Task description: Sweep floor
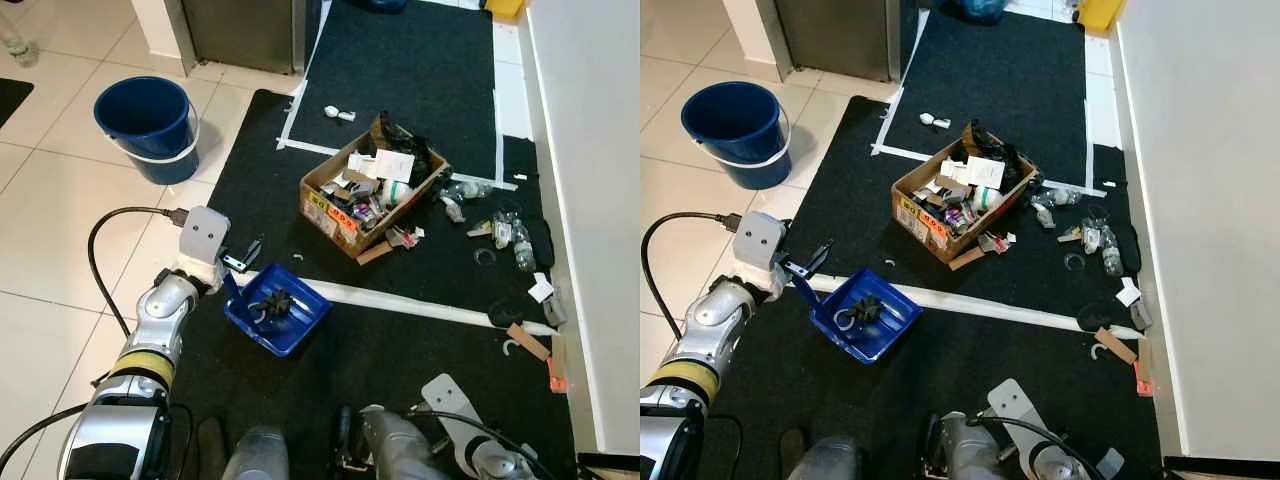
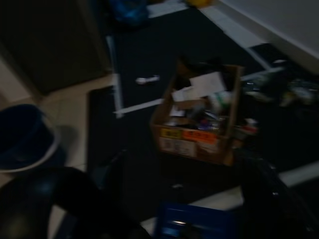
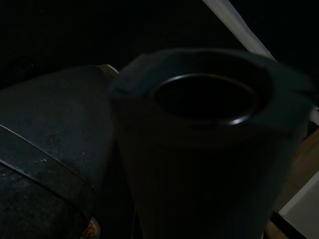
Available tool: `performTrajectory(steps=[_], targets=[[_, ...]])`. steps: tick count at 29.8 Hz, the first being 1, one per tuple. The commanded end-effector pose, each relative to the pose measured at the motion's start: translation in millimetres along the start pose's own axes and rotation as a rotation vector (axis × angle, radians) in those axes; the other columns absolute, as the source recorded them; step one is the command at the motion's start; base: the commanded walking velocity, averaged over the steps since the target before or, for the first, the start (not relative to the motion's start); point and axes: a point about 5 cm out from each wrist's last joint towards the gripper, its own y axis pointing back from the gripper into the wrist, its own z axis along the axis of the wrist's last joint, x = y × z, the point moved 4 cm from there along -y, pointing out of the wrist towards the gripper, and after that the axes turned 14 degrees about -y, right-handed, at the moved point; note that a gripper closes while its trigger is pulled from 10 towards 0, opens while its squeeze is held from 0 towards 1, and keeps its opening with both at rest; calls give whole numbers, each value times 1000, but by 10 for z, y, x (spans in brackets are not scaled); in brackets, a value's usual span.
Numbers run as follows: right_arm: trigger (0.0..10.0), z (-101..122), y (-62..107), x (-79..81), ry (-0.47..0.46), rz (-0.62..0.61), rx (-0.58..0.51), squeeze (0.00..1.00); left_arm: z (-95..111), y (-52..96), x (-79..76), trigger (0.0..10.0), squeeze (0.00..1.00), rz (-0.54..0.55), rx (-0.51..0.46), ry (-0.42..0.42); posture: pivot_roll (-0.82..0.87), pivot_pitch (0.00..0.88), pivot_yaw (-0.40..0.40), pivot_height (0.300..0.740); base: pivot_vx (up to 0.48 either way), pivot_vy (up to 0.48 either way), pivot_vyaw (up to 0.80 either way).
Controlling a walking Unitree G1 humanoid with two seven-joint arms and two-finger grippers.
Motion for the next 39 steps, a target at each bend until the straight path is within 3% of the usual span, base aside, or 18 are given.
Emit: performTrajectory(steps=[1, 13, 32, 33, 34, 35, 36, 37, 39], targets=[[10000, -287, 53, -31, 3, -11, 95, 0, -47, 3, -87, 0, 0, -44, 18, 0, 129, 171, -103, 740, 0, 0, 0], [10000, -237, 36, 1, -7, -10, 83, 0, -48, -17, -102, 0, 0, -52, 17, 5, 132, 160, -88, 740, 0, 0, 0], [10000, -206, 21, 51, -23, -9, 76, 0, -80, -22, -301, 0, 0, -100, 20, -5, 139, 159, -73, 740, 0, 0, 0], [10000, -204, 20, 52, -23, -8, 75, 0, -83, -20, -308, 1255, 0, -101, 20, -5, 139, 159, -73, 740, 0, 0, 0], [10000, -203, 20, 53, -23, -9, 75, 0, -88, -16, -315, 3294, 0, -100, 21, -7, 139, 159, -73, 740, 0, 0, 0], [10000, -203, 20, 53, -23, -9, 75, 0, -88, -16, -315, 3294, 0, -100, 21, -7, 139, 159, -73, 740, 0, 0, 0], [10000, -201, 19, 54, -24, -9, 74, 0, -92, -14, -320, 4118, 0, -99, 22, -8, 139, 159, -72, 740, 0, 0, 0], [10000, -197, 19, 53, -25, -9, 73, 0, -111, -7, -350, 10000, 0, -106, 31, -19, 136, 160, -72, 740, 0, 0, 0], [10000, -166, 16, 39, -34, -16, 57, 0, -113, -7, -367, 10000, 0, -108, 32, -22, 137, 160, -73, 740, 0, 0, 0]])
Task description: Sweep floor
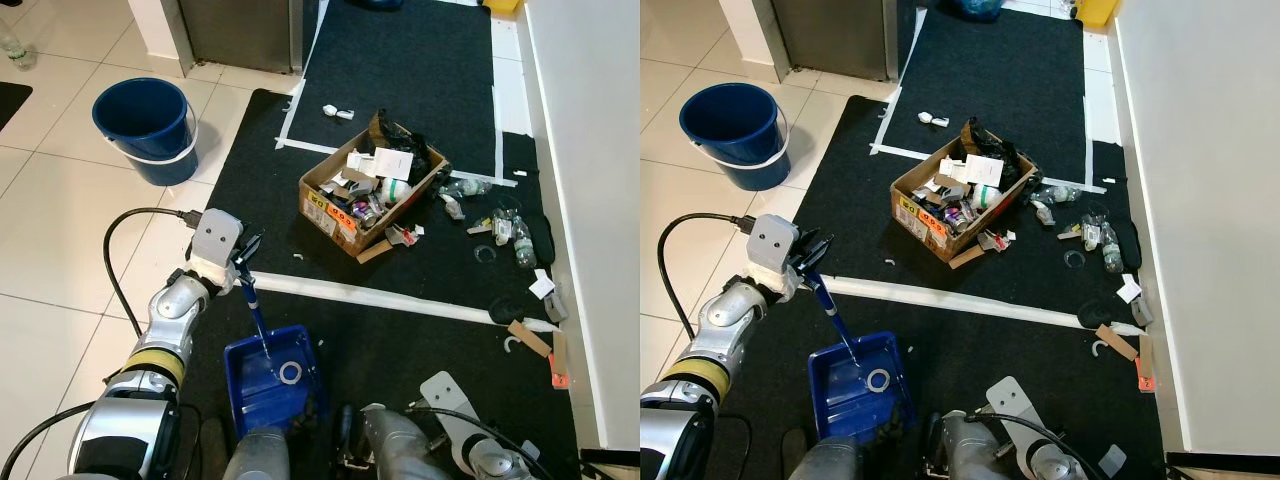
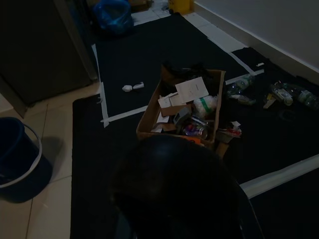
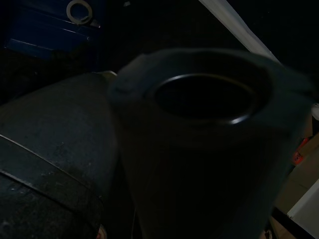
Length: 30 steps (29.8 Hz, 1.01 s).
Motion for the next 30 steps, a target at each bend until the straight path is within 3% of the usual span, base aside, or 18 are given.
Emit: performTrajectory(steps=[1, 4, 7, 11, 20, 22, 25, 26, 27, 29, 30], targets=[[10000, -177, 28, -10, -26, -15, 55, 0, -144, 55, -190, 10000, 0, -52, 57, -10, 134, 162, -73, 740, 0, 0, 0], [10000, -3, 23, -182, -101, -75, -18, 0, -156, 56, -191, 10000, 0, -32, 68, -27, 127, 159, -70, 740, 0, 0, 0], [10000, 208, 35, -364, -105, -121, -102, 0, -179, 72, -151, 10000, 0, 32, 85, -48, 127, 159, -70, 740, 0, 0, 0], [10000, 414, 52, -467, -102, -130, -184, 0, -199, 118, -58, 10000, 0, 150, 89, -34, 110, 154, -69, 740, 0, 0, 0], [10000, 663, 54, -382, -108, -62, -289, 0, -227, 305, 354, 10000, 0, 385, 102, -60, 118, 154, -87, 740, 0, 0, 0], [10000, 817, 63, -332, -124, -20, -349, 0, -228, 367, 460, 10000, 0, 435, 104, -89, 118, 154, -87, 740, 0, 0, 0], [10000, 1012, 81, -275, -166, 39, -420, 0, -229, 386, 489, 10000, 0, 451, 108, -102, 125, 154, -90, 740, 0, 0, 0], [10000, 1176, 103, -241, -183, 74, -475, 0, -227, 381, 474, 10000, 0, 442, 108, -114, 122, 152, -88, 740, 0, 0, 0], [10000, 1176, 103, -241, -183, 74, -475, 0, -227, 381, 474, 10000, 0, 442, 108, -114, 122, 152, -88, 740, 0, 0, 0], [10000, 1542, 179, -190, -226, 140, -599, 0, -219, 365, 425, 10000, 0, 423, 107, -150, 120, 154, -84, 740, 0, 0, 0], [10000, 1542, 179, -190, -226, 140, -599, 0, -219, 365, 425, 10000, 0, 423, 107, -150, 120, 154, -84, 740, 0, 0, 0]])
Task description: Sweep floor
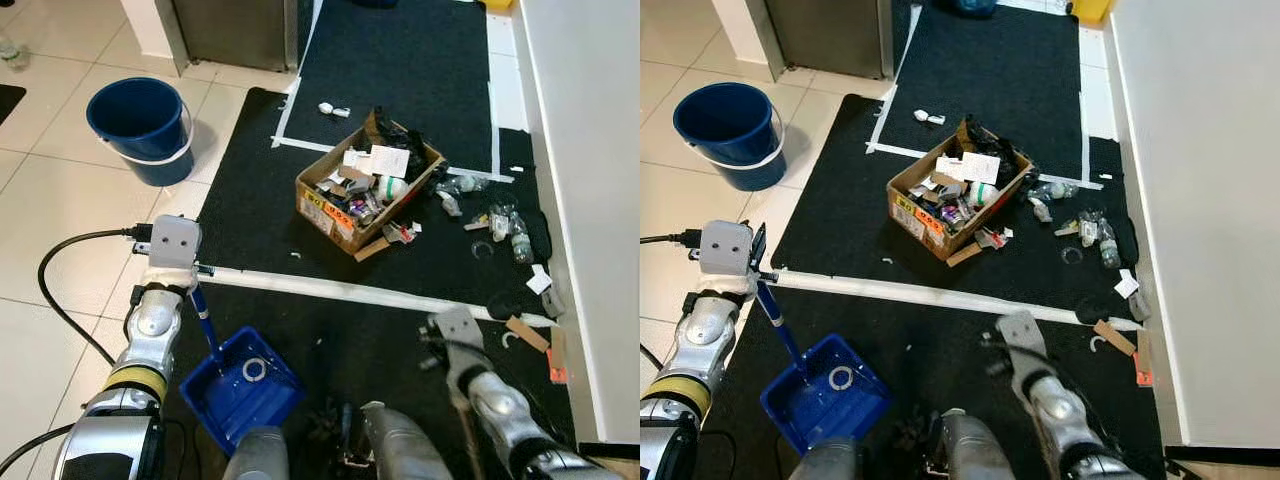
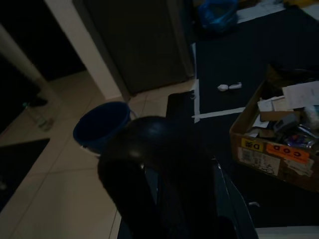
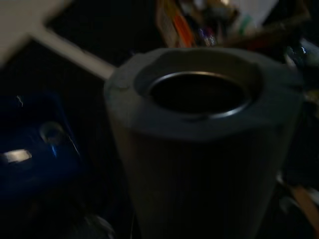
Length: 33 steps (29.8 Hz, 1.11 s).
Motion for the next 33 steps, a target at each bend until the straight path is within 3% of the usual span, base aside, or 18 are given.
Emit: performTrajectory(steps=[1, 2, 5, 7, 8, 10, 15, 20, 28, 33], targets=[[10000, 182, -40, 3, -62, 14, -77, 0, -25, 41, -23, 10000, 0, -22, -4, -53, 116, 153, -83, 740, 0, 0, 0], [10000, 323, -88, 55, -96, 37, -129, 0, -11, 32, -29, 10000, 0, -19, -8, -54, 114, 151, -84, 740, 0, 0, 0], [10000, 438, -122, 108, -127, 61, -171, 0, 2, 22, -27, 10000, 0, -15, -11, -54, 114, 151, -84, 740, 0, 0, 0], [10000, 691, -182, 260, -171, 133, -267, 0, 44, -8, 15, 10000, 0, 6, -25, -60, 115, 146, -85, 740, 0, 0, 0], [10000, 691, -182, 260, -171, 133, -267, 0, 44, -8, 15, 10000, 0, 6, -25, -60, 115, 146, -85, 740, 0, 0, 0], [10000, 925, -219, 370, -209, 173, -354, 0, 112, -51, 140, 10000, 0, 58, -51, -63, 115, 143, -84, 740, 0, 0, 0], [10000, 1124, -242, 441, -238, 199, -423, 0, 174, -89, 289, 10000, 0, 121, -71, -64, 121, 139, -85, 740, 0, 0, 0], [10000, 1353, -284, 694, -294, 293, -482, 0, 261, -108, 320, 10000, 0, 151, -105, -83, 122, 150, -89, 740, 0, 0, 0], [10000, 1416, -336, 892, -435, 354, -474, 0, 280, -112, 249, 10000, 0, 146, -109, -69, 114, 157, -92, 740, 0, 0, 0], [10000, 1318, -410, 951, -563, 368, -379, 0, 278, -114, 183, 10000, 0, 135, -105, -60, 111, 158, -93, 740, 0, 0, 0]])
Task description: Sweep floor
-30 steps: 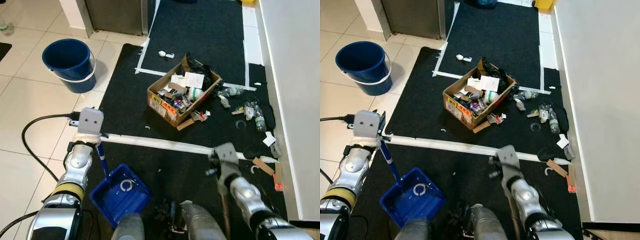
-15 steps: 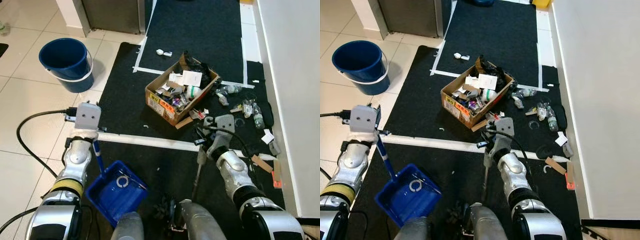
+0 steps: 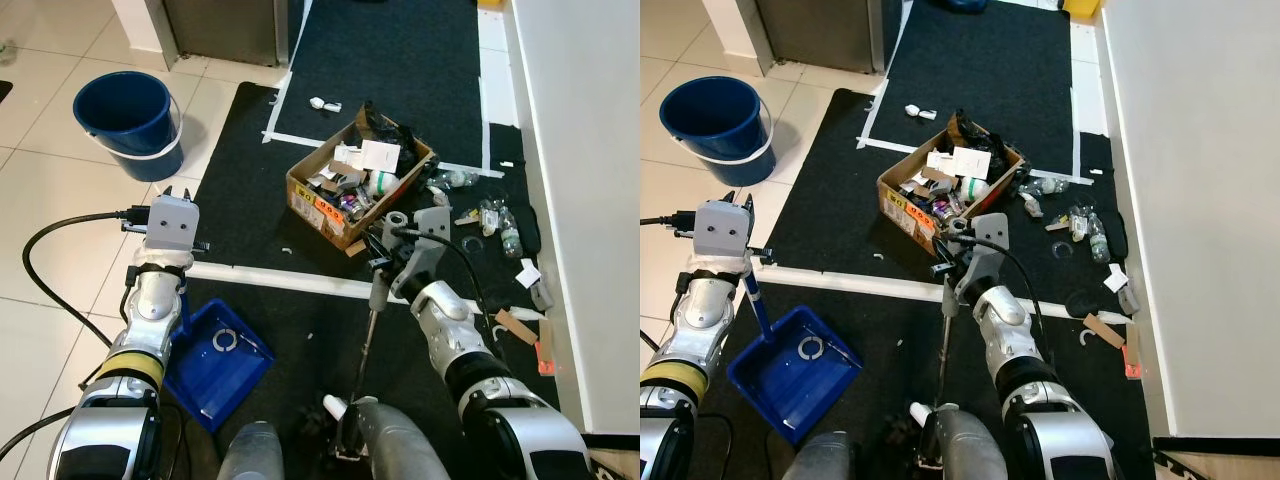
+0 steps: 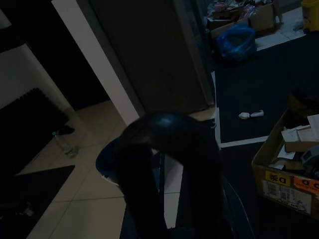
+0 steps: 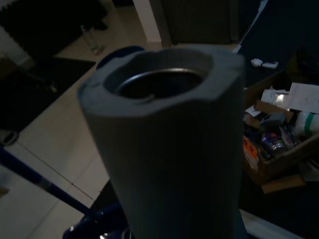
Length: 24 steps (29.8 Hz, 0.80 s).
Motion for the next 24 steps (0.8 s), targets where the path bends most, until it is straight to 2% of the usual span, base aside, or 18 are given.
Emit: performTrajectory(steps=[1, 2, 7, 11, 13, 19, 21, 24], targets=[[10000, -162, -41, 90, -314, -6, -2, 0, 50, 14, -81, 10000, 0, -11, -24, -1, 110, 157, -92, 740, 0, 0, 0], [10000, -172, -49, 108, -357, 5, 3, 0, 56, 12, -87, 10000, 0, -11, -25, 1, 110, 157, -92, 740, 0, 0, 0], [10000, -224, -70, 226, -406, 78, 50, 0, 71, 9, -113, 10000, 0, -16, -29, 5, 112, 156, -92, 740, 0, 0, 0], [10000, -177, -151, 485, -572, 196, 46, 0, 77, 19, -162, 10000, 0, -21, -26, 21, 109, 156, -94, 740, 0, 0, 0], [10000, -150, -170, 514, -599, 205, 34, 0, 82, 21, -180, 10000, 0, -24, -27, 26, 109, 156, -94, 740, 0, 0, 0], [10000, -103, -189, 512, -606, 200, 20, 0, 95, 22, -217, 10000, 0, -31, -28, 32, 103, 156, -92, 740, 0, 0, 0], [10000, -57, -185, 449, -594, 177, -4, 0, 107, 20, -241, 10000, 0, -37, -31, 37, 103, 156, -92, 740, 0, 0, 0], [10000, 80, -150, 270, -560, 120, -67, 0, 141, 15, -303, 10000, 0, -66, -44, 43, 98, 157, -88, 740, 0, 0, 0]])
